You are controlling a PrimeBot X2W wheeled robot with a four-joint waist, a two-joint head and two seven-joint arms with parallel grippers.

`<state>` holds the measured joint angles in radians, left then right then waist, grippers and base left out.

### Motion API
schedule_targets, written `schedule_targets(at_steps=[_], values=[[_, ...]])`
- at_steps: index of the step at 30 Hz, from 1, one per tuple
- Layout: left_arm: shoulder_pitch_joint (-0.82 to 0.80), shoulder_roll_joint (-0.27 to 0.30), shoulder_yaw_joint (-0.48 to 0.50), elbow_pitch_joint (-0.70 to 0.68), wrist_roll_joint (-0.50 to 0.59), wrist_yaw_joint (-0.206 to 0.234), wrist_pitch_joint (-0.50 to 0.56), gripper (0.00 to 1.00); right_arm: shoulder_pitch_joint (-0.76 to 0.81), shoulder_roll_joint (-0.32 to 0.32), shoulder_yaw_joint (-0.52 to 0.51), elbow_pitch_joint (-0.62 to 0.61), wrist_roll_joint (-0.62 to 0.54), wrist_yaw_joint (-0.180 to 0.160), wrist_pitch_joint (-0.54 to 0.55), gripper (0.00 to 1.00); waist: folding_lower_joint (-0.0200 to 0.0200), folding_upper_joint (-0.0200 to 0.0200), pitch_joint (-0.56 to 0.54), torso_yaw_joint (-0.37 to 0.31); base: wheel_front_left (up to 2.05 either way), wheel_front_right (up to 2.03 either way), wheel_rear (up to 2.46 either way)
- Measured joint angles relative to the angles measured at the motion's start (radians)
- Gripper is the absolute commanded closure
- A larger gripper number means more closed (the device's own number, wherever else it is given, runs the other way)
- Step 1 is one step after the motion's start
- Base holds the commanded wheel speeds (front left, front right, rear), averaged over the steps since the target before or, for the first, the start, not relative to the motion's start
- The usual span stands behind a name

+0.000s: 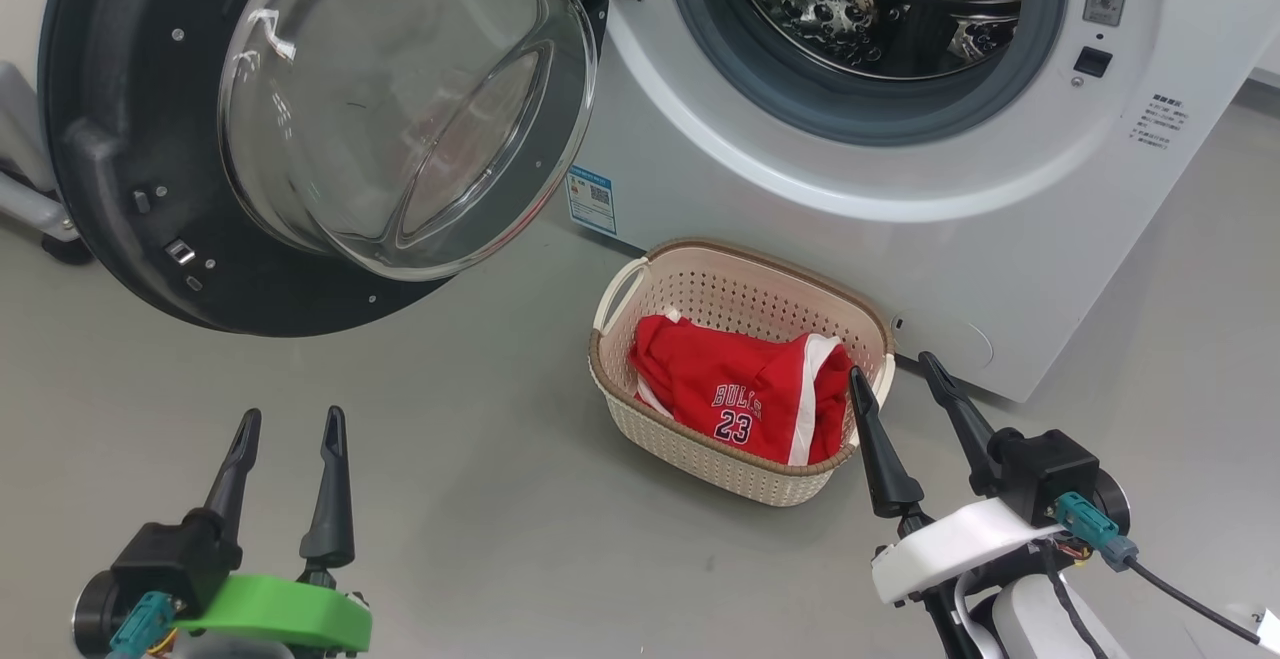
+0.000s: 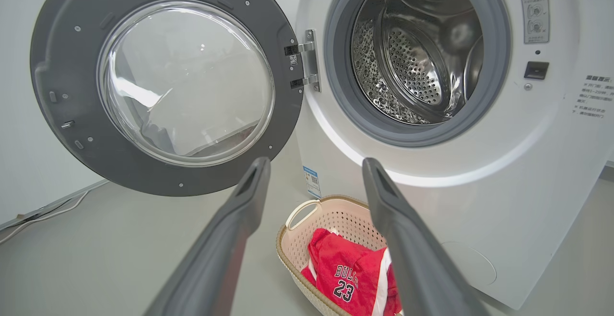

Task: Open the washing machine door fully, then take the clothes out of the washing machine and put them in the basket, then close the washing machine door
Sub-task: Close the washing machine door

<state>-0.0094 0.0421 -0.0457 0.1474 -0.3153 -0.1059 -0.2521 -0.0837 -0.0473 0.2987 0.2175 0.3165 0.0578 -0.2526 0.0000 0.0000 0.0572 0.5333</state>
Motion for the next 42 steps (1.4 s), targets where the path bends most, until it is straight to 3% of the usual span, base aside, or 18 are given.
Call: schedule_targets(at_steps=[6,8,9,21,28,36,42], values=[[0.005,0.0,0.001,-0.002,0.0,0.001,0.0,0.0,0.0,0.0,0.0,0.0,0.0,-0.007,0.0,0.0,0.0,0.0,0.003,0.0,0.0,0.0,0.0],[0.005,0.0,0.001,-0.004,0.0,0.001,0.0,0.7,0.0,0.0,-0.001,-0.001,0.0,-0.008,0.0,0.0,0.0,0.0,0.005,0.0,0.0,0.0,0.0],[0.005,0.0,0.001,-0.004,0.0,0.001,0.0,1.0,0.0,0.0,-0.001,-0.001,0.0,-0.008,0.0,0.0,0.0,0.0,0.006,0.0,0.0,0.0,0.0],[0.004,0.0,0.034,-0.073,0.009,-0.001,0.0,1.0,0.0,0.0,-0.001,-0.019,-0.013,-0.018,0.0,0.0,0.0,0.0,0.023,0.001,0.0,0.0,0.0],[-0.009,0.015,0.103,-0.142,0.01,-0.001,0.0,1.0,0.0,-0.002,0.028,-0.03,-0.036,-0.018,0.0,0.0,0.0,0.0,0.053,-0.005,0.0,0.0,0.0],[-0.105,0.062,0.181,-0.212,0.007,-0.005,0.0,1.0,-0.011,-0.028,0.038,-0.047,-0.069,-0.025,0.006,0.0,0.0,0.0,0.12,-0.022,0.0,0.0,0.0],[-0.215,0.166,0.295,-0.231,-0.029,-0.007,-0.005,1.0,-0.057,-0.053,0.039,-0.084,-0.09,-0.025,0.031,0.0,0.0,0.0,0.18,-0.037,0.0,0.0,0.0]])
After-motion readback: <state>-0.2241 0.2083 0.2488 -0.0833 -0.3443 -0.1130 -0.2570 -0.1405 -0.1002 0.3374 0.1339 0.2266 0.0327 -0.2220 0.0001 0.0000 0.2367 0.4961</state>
